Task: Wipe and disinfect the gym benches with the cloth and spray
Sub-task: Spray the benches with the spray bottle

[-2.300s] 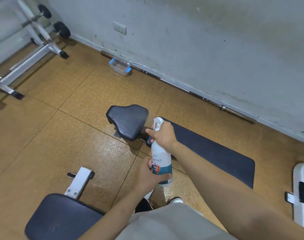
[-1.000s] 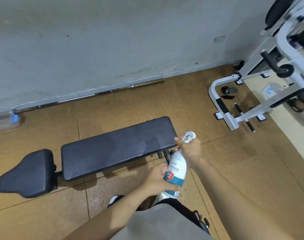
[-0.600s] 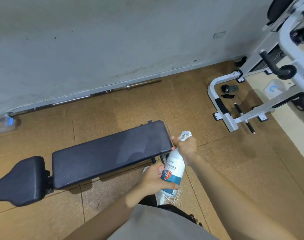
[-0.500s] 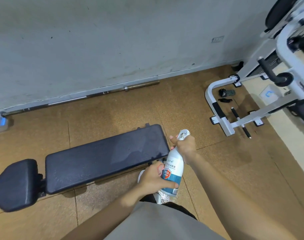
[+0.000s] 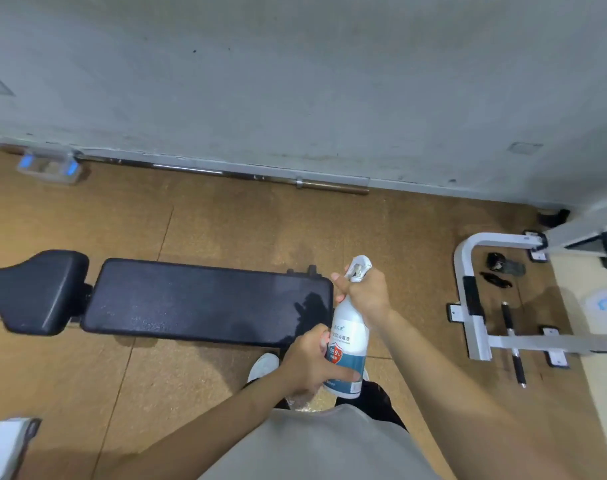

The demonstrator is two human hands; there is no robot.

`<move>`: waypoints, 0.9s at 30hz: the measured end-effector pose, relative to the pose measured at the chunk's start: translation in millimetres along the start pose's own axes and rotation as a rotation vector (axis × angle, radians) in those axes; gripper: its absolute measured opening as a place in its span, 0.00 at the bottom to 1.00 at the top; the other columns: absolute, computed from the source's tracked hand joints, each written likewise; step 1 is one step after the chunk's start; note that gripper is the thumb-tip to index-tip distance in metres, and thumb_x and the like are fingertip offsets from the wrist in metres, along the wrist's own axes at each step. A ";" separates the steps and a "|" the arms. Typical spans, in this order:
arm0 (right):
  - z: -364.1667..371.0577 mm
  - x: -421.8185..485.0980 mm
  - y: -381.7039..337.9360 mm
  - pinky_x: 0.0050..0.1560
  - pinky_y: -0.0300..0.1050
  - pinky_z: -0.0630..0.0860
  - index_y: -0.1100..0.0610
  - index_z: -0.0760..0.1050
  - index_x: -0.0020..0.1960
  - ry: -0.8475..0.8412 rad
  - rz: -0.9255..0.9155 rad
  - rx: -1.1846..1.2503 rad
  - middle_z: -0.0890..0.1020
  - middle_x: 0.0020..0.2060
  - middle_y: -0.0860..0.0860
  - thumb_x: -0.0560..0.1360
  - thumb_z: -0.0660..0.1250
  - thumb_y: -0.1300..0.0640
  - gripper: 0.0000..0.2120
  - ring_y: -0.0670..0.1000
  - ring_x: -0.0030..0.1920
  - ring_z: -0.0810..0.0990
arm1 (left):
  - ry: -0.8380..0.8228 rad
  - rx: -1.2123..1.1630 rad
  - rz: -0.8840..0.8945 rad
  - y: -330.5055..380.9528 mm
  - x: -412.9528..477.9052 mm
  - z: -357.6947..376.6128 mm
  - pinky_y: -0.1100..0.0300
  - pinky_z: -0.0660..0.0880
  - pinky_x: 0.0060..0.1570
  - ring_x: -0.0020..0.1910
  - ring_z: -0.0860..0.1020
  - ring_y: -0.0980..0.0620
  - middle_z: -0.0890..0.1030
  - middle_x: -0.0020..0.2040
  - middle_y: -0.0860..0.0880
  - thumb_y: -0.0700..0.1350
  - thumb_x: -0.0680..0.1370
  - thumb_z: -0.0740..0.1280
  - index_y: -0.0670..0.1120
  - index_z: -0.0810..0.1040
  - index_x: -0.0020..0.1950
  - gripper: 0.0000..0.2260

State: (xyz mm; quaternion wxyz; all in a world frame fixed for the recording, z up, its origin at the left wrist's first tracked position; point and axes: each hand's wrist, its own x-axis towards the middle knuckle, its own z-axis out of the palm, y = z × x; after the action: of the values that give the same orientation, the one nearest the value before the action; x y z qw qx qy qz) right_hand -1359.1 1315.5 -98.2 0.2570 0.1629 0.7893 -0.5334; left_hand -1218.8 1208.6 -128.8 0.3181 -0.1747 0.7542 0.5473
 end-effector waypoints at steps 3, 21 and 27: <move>-4.5 21.6 1.1 0.37 0.52 0.78 0.58 0.75 0.39 -0.144 -0.041 -0.082 0.80 0.29 0.55 0.74 0.77 0.57 0.11 0.55 0.27 0.81 | 0.146 -0.001 -0.046 8.4 7.5 22.7 0.58 0.83 0.52 0.52 0.83 0.56 0.84 0.55 0.59 0.64 0.60 0.82 0.57 0.72 0.57 0.32; -21.4 -48.5 54.2 0.36 0.48 0.81 0.53 0.78 0.50 -0.790 -0.153 -0.390 0.85 0.43 0.55 0.71 0.79 0.59 0.12 0.57 0.33 0.86 | 0.760 -0.659 -0.294 27.9 -76.0 207.4 0.47 0.82 0.56 0.49 0.85 0.56 0.86 0.50 0.55 0.55 0.57 0.82 0.55 0.77 0.54 0.28; -25.9 -130.2 106.2 0.32 0.46 0.80 0.59 0.76 0.50 -0.968 -0.264 -0.544 0.84 0.39 0.56 0.73 0.77 0.58 0.12 0.53 0.27 0.83 | 0.890 -0.815 -0.280 6.8 -124.3 291.3 0.53 0.82 0.58 0.53 0.83 0.60 0.84 0.55 0.60 0.61 0.61 0.82 0.57 0.73 0.60 0.32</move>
State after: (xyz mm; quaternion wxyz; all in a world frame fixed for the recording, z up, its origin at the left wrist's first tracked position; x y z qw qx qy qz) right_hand -1202.6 1381.9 -95.5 0.5532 -0.2719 0.7043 -0.3521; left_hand -1047.4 1473.2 -98.4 -0.0504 -0.5911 0.5147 0.6190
